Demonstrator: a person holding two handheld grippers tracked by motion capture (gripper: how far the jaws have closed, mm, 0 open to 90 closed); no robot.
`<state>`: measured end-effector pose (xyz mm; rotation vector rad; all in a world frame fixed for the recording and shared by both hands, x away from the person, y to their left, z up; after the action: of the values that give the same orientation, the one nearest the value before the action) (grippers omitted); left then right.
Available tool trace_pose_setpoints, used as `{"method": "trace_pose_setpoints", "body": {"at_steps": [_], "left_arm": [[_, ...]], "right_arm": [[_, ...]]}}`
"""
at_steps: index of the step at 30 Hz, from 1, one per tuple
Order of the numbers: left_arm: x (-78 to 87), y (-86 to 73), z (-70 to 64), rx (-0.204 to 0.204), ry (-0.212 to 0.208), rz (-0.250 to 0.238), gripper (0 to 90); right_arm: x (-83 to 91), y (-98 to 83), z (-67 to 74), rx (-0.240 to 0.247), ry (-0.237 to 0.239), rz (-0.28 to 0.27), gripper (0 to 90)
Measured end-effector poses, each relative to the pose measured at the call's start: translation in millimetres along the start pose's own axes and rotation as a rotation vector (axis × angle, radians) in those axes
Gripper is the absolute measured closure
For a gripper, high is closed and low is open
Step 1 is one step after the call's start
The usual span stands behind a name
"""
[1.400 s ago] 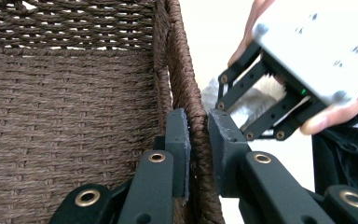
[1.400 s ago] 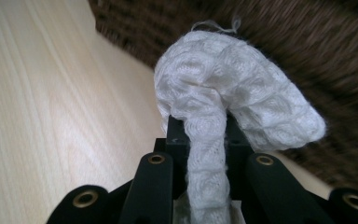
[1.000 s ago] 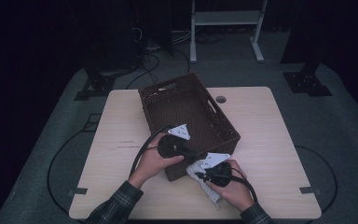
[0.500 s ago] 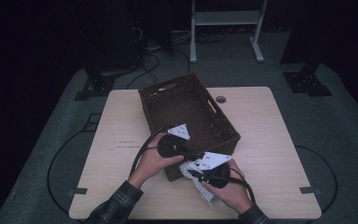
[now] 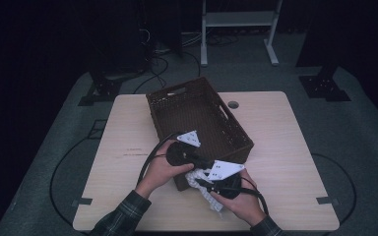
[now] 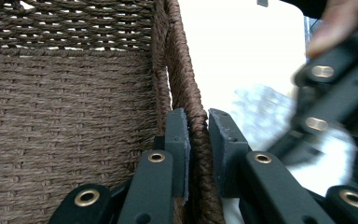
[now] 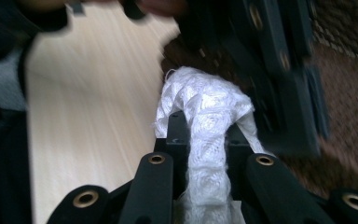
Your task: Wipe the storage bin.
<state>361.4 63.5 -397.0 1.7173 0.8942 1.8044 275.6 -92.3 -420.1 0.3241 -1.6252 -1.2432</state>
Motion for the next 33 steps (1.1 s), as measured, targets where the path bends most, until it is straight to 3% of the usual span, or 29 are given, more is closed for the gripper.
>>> {"method": "trace_pose_setpoints", "body": {"at_steps": [5, 9, 25, 33], "left_arm": [[0.6, 0.0, 0.1, -0.006, 0.002, 0.007, 77.8], [0.7, -0.5, 0.5, -0.005, 0.001, 0.008, 77.8], [0.4, -0.7, 0.2, -0.009, 0.002, 0.012, 77.7], [0.8, -0.5, 0.1, -0.008, 0.001, 0.015, 77.8]], "right_arm": [[-0.8, 12.3, 9.8, 0.040, -0.004, -0.008, 77.4], [-5.5, 11.3, 8.4, 0.031, 0.007, -0.002, 77.4], [-37.1, -9.0, 9.9, 0.027, 0.022, 0.064, 77.7], [-56.8, -24.2, 10.4, 0.053, 0.022, 0.150, 77.6]]}}
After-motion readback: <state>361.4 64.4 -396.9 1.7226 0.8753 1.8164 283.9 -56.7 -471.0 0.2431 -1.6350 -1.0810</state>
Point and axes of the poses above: each handheld gripper's, and its own axes: x roughly backward along the jaws, y roughly out of its top, z roughly to its left, the point moved 1 cm from there along -x, roughly forward along the jaws, and after that the axes turned 11 degrees about -x, right-handed, at the moved point
